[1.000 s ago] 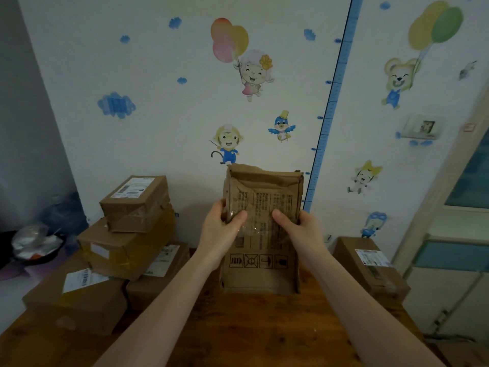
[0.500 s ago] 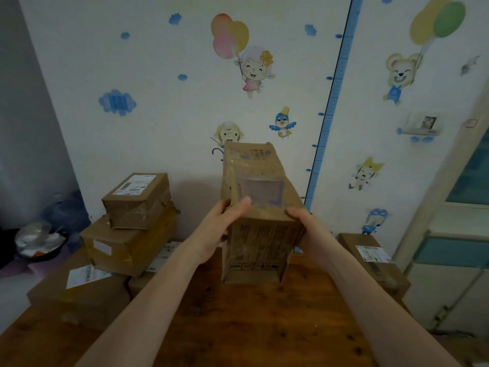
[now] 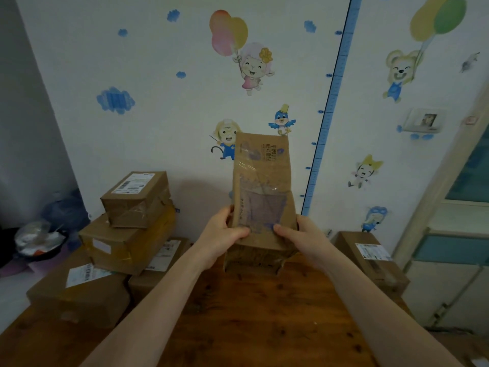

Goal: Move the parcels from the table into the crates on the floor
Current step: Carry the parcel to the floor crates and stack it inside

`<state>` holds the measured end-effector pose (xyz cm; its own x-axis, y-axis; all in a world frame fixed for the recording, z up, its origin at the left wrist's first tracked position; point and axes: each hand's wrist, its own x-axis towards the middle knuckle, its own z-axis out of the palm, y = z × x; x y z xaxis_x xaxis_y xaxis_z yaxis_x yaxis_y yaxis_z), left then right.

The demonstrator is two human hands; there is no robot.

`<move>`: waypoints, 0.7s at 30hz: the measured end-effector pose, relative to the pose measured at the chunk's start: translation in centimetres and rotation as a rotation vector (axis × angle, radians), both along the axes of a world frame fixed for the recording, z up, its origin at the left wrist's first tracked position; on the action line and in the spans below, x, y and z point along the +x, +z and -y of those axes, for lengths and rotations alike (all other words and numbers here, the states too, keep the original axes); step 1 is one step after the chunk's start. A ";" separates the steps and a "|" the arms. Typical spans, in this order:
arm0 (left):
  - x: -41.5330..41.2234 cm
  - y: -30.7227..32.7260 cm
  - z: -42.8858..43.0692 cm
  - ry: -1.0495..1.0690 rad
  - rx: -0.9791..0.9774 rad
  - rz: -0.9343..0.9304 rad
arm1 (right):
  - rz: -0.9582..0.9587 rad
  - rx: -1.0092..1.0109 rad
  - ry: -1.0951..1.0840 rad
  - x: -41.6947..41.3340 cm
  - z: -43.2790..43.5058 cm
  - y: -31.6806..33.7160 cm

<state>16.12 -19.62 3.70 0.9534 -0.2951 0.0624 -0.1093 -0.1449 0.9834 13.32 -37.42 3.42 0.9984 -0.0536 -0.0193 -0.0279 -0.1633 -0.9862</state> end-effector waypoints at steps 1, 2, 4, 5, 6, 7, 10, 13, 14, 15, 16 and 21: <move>0.1 0.2 -0.1 0.016 -0.009 0.003 | 0.009 0.009 0.004 -0.1 0.1 -0.2; 0.3 0.4 -0.2 0.037 -0.024 0.001 | 0.022 0.019 0.008 -0.3 0.3 -0.3; 0.4 0.4 -0.1 0.064 -0.029 0.015 | 0.049 0.031 0.004 -0.3 0.5 -0.4; 0.3 0.3 0.0 0.076 -0.018 0.033 | 0.060 0.034 -0.007 -0.2 0.5 -0.4; 0.2 0.1 0.0 0.087 -0.010 0.054 | 0.074 0.028 -0.020 -0.1 0.4 -0.3; 0.1 -0.2 0.1 0.097 0.001 0.081 | 0.098 0.003 -0.027 0.1 0.1 -0.3; 0.0 -0.6 0.2 0.114 0.038 0.141 | 0.169 -0.056 -0.051 0.2 -0.5 -0.6; 0.2 -0.1 0.2 0.097 0.023 0.142 | 0.127 0.044 -0.067 0.1 -0.5 -0.8; 0.3 0.2 0.1 0.098 -0.006 0.131 | 0.111 0.058 -0.064 0.0 -0.4 -0.8; 0.5 0.4 0.0 0.111 -0.037 0.120 | 0.106 0.054 -0.058 0.0 -0.4 -0.9; 0.6 0.6 -0.1 0.130 -0.068 0.108 | 0.112 0.043 -0.053 0.1 -0.4 -1.0; 0.0 -0.6 0.0 0.106 -0.108 0.111 | 0.153 0.084 -0.100 1.2 -1.0 0.2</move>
<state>16.16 -19.61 3.10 0.9643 -0.1790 0.1950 -0.2079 -0.0561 0.9765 14.52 -36.43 3.65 0.9798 -0.1572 0.1238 0.1116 -0.0840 -0.9902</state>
